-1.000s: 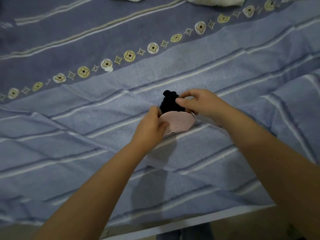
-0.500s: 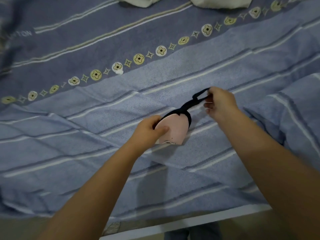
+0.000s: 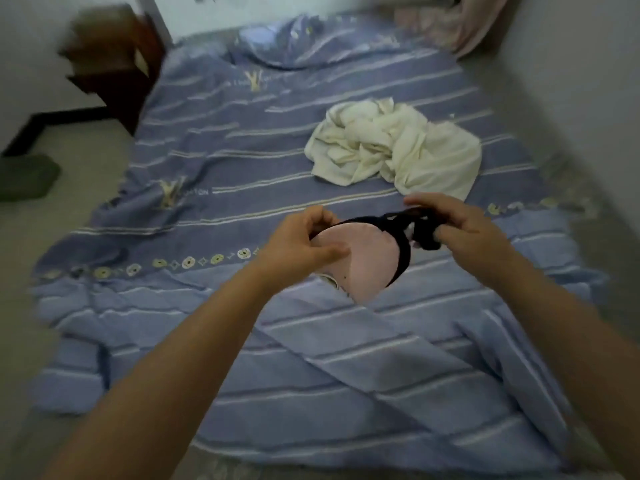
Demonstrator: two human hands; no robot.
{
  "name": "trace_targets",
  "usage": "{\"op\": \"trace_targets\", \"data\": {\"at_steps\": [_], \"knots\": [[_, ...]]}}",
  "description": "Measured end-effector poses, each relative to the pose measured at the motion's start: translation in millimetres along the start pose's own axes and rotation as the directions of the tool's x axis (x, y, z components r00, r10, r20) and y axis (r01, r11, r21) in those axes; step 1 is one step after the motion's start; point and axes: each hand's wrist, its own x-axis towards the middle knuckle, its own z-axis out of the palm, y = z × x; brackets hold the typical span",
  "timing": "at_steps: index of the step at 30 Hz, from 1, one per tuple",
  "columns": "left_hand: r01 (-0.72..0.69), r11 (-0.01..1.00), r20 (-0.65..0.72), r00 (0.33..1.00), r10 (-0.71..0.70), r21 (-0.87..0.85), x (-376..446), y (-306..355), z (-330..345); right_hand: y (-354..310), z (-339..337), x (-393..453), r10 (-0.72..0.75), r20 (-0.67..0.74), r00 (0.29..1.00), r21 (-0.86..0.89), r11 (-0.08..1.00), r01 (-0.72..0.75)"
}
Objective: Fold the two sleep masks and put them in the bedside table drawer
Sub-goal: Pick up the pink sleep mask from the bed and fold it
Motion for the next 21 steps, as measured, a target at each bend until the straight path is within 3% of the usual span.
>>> {"op": "trace_targets", "data": {"at_steps": [3, 6, 10, 13, 17, 21], "knots": [[-0.102, 0.995, -0.096, 0.99, 0.103, 0.009, -13, 52, -24, -61, -14, 0, -0.112, -0.114, 0.987, 0.035, 0.993, 0.116], [-0.189, 0.98, -0.174, 0.969, 0.177, -0.055, -29, 92, -39, -118, -19, -3, -0.142, -0.092, 0.986, 0.063, 0.987, 0.148], [-0.248, 0.961, -0.151, 0.962, 0.229, -0.122, -51, 134, -47, -162, -14, -10, -0.344, -0.029, 0.939, -0.425, 0.854, 0.3], [-0.223, 0.969, -0.187, 0.961, 0.201, -0.105, -62, 158, -51, -191, -7, -14, -0.443, -0.058, 0.894, -0.548, 0.763, 0.343], [-0.18, 0.984, -0.148, 0.972, 0.18, 0.018, -66, 179, -61, -218, -7, -14, -0.472, -0.091, 0.877, -0.491, 0.787, 0.373], [-0.165, 0.977, -0.235, 0.953, 0.193, 0.134, -63, 189, -73, -228, -16, -11, -0.389, -0.101, 0.916, -0.279, 0.894, 0.35]]}}
